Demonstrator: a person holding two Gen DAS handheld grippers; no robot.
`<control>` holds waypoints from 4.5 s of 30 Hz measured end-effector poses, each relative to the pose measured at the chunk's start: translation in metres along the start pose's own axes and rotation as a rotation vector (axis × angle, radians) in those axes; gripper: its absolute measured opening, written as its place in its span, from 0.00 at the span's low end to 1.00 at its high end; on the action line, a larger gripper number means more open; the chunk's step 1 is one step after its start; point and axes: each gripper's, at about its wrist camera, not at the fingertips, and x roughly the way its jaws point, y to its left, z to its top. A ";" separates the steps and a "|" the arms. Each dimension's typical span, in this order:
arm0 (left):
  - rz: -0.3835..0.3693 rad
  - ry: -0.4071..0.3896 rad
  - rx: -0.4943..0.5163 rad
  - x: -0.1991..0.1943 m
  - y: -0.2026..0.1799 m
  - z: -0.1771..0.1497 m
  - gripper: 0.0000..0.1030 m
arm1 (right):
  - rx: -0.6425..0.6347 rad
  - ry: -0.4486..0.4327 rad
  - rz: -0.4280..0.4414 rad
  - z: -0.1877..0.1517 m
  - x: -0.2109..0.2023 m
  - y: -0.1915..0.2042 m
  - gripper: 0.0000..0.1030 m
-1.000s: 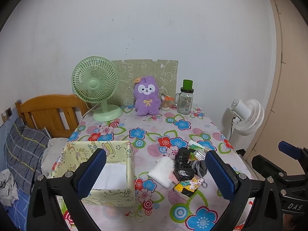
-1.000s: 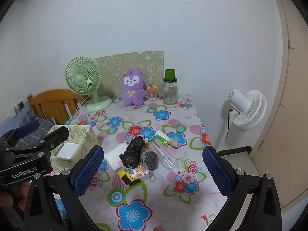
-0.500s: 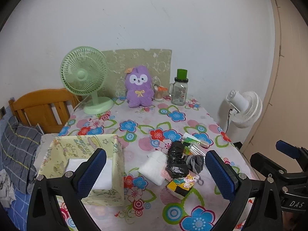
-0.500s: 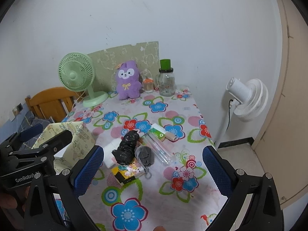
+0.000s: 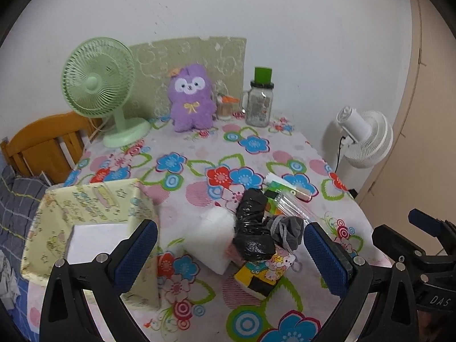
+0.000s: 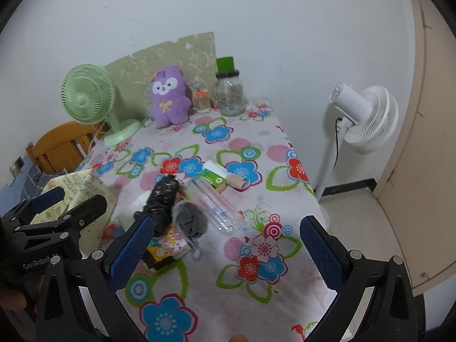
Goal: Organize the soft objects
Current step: 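Grasp the black plastic bundle with the left gripper while the right gripper approaches the clear bag, then grasp the clear plastic bag of tubes with the right gripper while the left holds the bundle, then carry the black bundle and clear bag with both grippers over the cardboard box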
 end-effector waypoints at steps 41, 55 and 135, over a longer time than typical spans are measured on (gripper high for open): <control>0.014 0.232 -0.029 0.138 0.003 -0.002 1.00 | -0.036 0.231 0.053 -0.007 0.132 -0.029 1.00; 0.056 0.261 0.012 0.153 0.001 -0.004 0.94 | -0.074 0.261 0.072 -0.006 0.154 -0.025 1.00; 0.054 -0.045 -0.067 -0.005 0.048 0.023 0.40 | -0.130 -0.038 0.171 0.027 0.027 0.031 0.26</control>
